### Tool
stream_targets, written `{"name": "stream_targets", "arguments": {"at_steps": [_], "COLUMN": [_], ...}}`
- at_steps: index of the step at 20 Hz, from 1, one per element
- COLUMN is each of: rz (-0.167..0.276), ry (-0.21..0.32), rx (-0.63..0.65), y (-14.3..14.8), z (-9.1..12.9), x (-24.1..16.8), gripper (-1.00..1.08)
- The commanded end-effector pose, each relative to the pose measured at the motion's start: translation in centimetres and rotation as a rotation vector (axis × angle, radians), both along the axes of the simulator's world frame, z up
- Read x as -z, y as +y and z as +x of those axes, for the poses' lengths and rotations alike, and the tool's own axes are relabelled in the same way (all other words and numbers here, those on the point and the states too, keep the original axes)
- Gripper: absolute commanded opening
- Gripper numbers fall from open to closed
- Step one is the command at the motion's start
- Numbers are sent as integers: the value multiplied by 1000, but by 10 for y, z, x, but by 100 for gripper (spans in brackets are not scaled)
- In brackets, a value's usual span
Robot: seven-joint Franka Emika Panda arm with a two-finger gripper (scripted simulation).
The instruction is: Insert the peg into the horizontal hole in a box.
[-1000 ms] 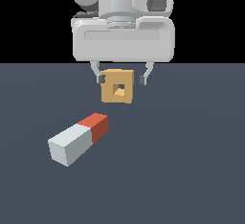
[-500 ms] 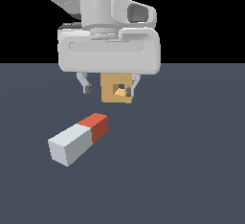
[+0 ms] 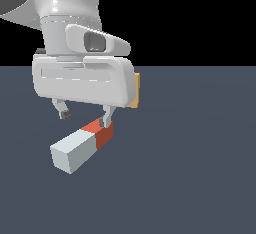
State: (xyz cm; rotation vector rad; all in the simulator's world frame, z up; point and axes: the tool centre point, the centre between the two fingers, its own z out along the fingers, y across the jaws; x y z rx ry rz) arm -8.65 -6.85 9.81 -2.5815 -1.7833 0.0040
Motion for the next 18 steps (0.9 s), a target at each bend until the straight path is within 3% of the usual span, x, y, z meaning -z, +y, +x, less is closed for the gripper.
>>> {"name": "stream_targets", "arguments": {"at_steps": [1, 8, 18], "rz": [-1, -3, -2], "ry": [-2, -4, -4], "rx": [34, 89, 90], "y": [-4, -10, -9], "z": [-12, -32, -32], "x": [9, 23, 25], "gripper": [100, 100, 100]}}
